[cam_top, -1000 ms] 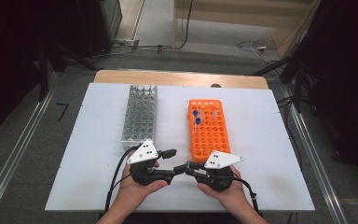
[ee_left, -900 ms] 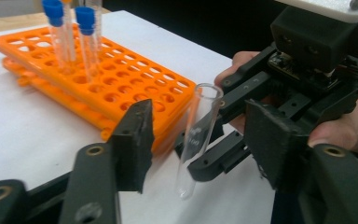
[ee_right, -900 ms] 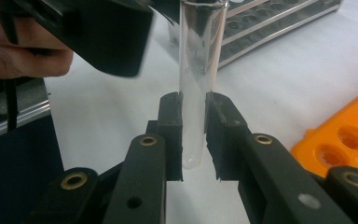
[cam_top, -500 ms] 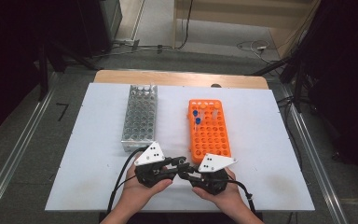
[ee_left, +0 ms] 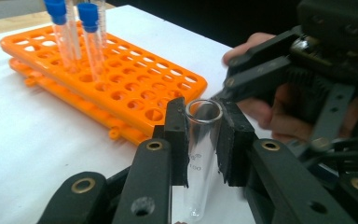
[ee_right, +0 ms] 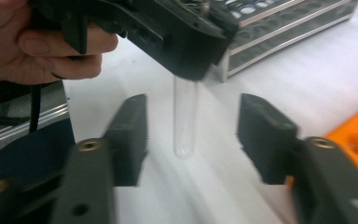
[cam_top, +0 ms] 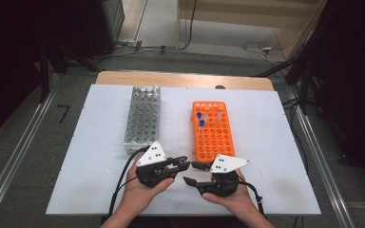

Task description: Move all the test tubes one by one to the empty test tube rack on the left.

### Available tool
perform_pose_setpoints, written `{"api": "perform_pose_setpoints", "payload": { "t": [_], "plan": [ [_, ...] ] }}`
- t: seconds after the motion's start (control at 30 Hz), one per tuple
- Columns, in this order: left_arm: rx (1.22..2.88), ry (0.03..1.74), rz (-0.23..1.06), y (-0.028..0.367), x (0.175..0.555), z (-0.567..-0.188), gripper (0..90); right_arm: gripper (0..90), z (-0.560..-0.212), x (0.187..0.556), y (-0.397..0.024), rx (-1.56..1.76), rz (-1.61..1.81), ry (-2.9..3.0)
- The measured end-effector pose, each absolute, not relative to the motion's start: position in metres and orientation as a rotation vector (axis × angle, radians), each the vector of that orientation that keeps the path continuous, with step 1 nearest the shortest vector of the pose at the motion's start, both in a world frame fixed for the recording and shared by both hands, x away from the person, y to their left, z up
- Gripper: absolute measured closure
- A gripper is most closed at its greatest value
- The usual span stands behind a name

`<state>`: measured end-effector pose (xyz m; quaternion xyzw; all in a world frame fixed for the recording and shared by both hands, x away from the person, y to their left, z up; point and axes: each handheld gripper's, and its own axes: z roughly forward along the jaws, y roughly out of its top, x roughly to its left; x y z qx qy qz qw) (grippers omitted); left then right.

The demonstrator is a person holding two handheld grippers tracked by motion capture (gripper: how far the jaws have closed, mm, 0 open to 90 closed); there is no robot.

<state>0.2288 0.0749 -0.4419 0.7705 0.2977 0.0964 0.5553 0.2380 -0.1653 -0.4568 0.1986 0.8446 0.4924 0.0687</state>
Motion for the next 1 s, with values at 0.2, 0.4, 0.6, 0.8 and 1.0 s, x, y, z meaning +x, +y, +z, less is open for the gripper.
{"api": "perform_pose_setpoints", "payload": {
  "t": [0.2, 0.4, 0.6, 0.8, 1.0],
  "plan": [
    [1.807, 0.738, 0.251, 0.083, 0.235, -0.437, 76.2, 15.6, -0.452, 0.240, -0.197, 0.632, 1.513, 2.495],
    [1.802, 0.772, 0.286, 0.096, 0.248, -0.428, 76.2, 0.0, -0.450, 0.246, -0.233, 0.717, 1.535, 2.460],
    [1.786, 0.807, 0.335, 0.109, 0.266, -0.414, 76.2, 0.0, -0.452, 0.253, -0.265, 0.792, 1.523, 2.420],
    [1.766, 0.845, 0.374, 0.121, 0.286, -0.405, 76.2, 0.0, -0.457, 0.254, -0.287, 0.852, 1.509, 2.397],
    [1.744, 0.881, 0.393, 0.130, 0.306, -0.399, 76.2, 0.0, -0.462, 0.261, -0.301, 0.904, 1.503, 2.364]
  ]
}}
